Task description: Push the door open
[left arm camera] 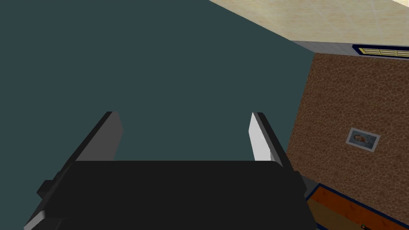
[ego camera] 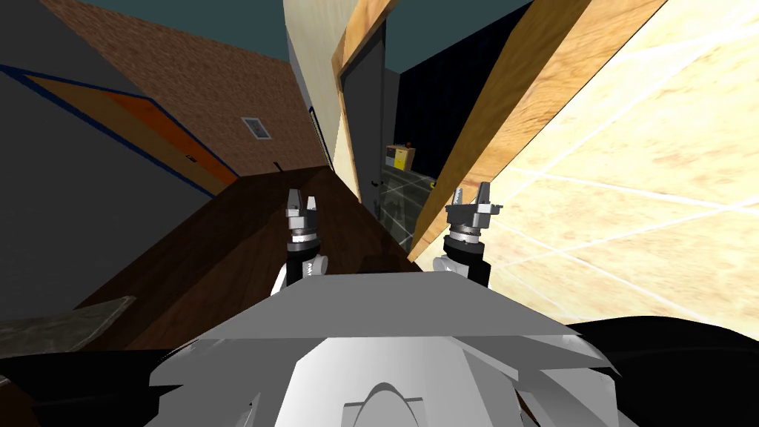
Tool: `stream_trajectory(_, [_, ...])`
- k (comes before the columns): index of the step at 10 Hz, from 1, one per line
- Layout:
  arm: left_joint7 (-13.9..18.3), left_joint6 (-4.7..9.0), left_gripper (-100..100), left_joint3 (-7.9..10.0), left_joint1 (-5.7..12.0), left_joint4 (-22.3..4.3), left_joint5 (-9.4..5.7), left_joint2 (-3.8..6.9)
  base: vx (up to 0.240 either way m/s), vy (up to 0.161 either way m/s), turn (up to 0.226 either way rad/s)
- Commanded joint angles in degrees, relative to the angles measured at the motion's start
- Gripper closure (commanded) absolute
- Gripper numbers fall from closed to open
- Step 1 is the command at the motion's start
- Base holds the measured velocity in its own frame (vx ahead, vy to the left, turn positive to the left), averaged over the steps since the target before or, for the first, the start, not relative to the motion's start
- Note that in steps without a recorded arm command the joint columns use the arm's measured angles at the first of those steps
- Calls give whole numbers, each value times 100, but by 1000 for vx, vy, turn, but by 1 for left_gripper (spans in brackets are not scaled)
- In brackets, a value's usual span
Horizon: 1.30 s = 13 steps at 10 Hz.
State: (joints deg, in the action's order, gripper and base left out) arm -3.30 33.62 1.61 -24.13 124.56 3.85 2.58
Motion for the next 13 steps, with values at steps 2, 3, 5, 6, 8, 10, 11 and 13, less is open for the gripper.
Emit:
stream_trajectory(2, [2, 50, -100, 24, 103, -301, -31, 77, 124, 76, -164])
stream_trajectory(3, [-1, 69, -100, 30, 159, -453, -42, 108, 146, 99, -138])
stream_trajectory(5, [-6, 98, -100, 39, 243, -681, -59, 155, 131, 79, -134])
stream_trajectory(6, [-8, 109, -100, 43, 276, -769, -65, 168, 126, 70, -144])
stream_trajectory(8, [-13, 143, -100, 53, 374, -1033, -85, 207, 112, 77, -161])
stream_trajectory(10, [-18, 176, -100, 63, 472, -1298, -105, 245, 137, 103, -177])
stream_trajectory(11, [-22, 200, -100, 71, 540, -1483, -118, 267, 139, 100, -200])
stream_trajectory(13, [-26, 225, -100, 78, 612, -1678, -133, 286, 98, 93, -121])
